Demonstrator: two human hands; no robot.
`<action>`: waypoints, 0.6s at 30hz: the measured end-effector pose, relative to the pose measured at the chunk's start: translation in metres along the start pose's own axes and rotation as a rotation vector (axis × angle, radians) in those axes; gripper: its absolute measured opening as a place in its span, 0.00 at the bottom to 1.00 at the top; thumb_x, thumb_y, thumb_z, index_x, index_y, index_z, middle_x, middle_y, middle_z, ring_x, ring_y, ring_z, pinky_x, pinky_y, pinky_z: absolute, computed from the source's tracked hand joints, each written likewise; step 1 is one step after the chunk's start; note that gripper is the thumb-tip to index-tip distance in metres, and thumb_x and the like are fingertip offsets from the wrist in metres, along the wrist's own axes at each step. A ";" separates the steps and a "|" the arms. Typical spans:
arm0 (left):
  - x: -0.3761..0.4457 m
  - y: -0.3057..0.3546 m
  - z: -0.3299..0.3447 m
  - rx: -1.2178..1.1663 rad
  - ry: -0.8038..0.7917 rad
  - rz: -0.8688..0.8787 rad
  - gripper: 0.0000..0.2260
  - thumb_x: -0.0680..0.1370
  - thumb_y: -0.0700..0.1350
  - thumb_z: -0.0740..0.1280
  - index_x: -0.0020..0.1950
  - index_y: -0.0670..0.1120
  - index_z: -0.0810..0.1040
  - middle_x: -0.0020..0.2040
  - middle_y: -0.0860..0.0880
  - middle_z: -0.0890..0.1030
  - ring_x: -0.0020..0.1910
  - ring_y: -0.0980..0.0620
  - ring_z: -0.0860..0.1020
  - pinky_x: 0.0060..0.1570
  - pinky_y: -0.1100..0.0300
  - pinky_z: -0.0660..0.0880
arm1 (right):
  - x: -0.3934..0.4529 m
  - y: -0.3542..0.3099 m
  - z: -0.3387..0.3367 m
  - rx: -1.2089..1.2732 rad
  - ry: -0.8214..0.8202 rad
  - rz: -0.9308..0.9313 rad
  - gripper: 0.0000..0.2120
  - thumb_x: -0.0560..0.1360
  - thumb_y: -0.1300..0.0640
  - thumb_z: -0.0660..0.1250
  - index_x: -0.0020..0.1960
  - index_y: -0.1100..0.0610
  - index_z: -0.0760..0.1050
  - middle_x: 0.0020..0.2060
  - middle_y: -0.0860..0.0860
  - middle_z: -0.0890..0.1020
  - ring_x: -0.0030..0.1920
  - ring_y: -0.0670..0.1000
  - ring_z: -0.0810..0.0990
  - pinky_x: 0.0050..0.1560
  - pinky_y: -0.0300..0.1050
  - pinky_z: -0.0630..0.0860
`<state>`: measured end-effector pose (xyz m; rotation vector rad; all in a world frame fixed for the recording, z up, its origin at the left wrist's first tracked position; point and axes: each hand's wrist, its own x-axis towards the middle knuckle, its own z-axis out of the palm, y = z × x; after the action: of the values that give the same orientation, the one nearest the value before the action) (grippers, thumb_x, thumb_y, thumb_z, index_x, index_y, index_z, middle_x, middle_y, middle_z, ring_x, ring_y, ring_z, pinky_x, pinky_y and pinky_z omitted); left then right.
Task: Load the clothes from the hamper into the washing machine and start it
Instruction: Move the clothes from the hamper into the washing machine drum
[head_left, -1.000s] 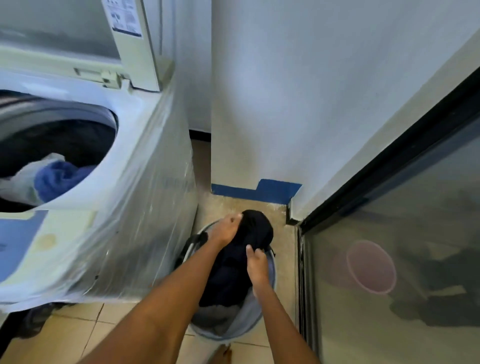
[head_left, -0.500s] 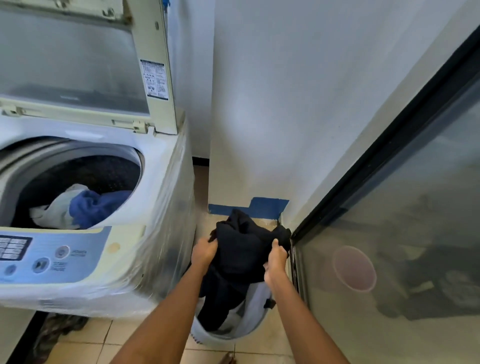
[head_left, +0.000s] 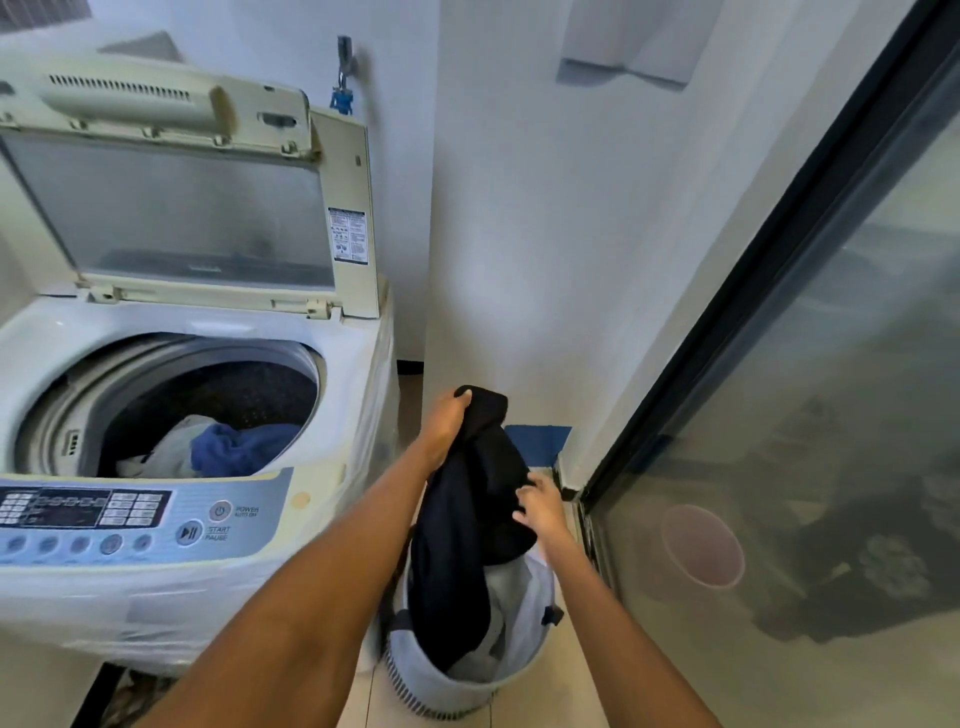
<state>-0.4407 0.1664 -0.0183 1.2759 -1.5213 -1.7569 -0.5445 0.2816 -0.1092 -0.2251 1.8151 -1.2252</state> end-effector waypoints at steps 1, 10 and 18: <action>-0.005 0.014 0.001 0.010 -0.058 -0.017 0.10 0.81 0.41 0.56 0.46 0.44 0.75 0.46 0.44 0.76 0.45 0.50 0.75 0.47 0.60 0.71 | -0.001 -0.011 -0.004 -0.098 0.002 -0.105 0.20 0.77 0.69 0.60 0.66 0.56 0.64 0.56 0.53 0.73 0.53 0.54 0.76 0.51 0.46 0.76; -0.038 0.170 -0.016 0.194 -0.418 0.245 0.05 0.57 0.40 0.57 0.32 0.44 0.66 0.31 0.48 0.70 0.34 0.49 0.66 0.35 0.59 0.64 | -0.074 -0.175 -0.029 -0.473 -0.456 -0.549 0.26 0.71 0.61 0.72 0.67 0.53 0.69 0.63 0.50 0.76 0.60 0.49 0.76 0.56 0.38 0.76; -0.079 0.309 -0.066 -0.246 -0.237 0.466 0.08 0.58 0.41 0.60 0.35 0.45 0.71 0.33 0.48 0.73 0.32 0.51 0.72 0.33 0.63 0.69 | -0.113 -0.280 -0.042 -0.631 -0.214 -0.686 0.19 0.75 0.49 0.67 0.62 0.57 0.77 0.59 0.53 0.80 0.58 0.52 0.79 0.63 0.49 0.74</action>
<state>-0.4123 0.1194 0.3023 0.5519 -1.5152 -1.7494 -0.5995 0.2370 0.1872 -1.3696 1.9415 -0.9552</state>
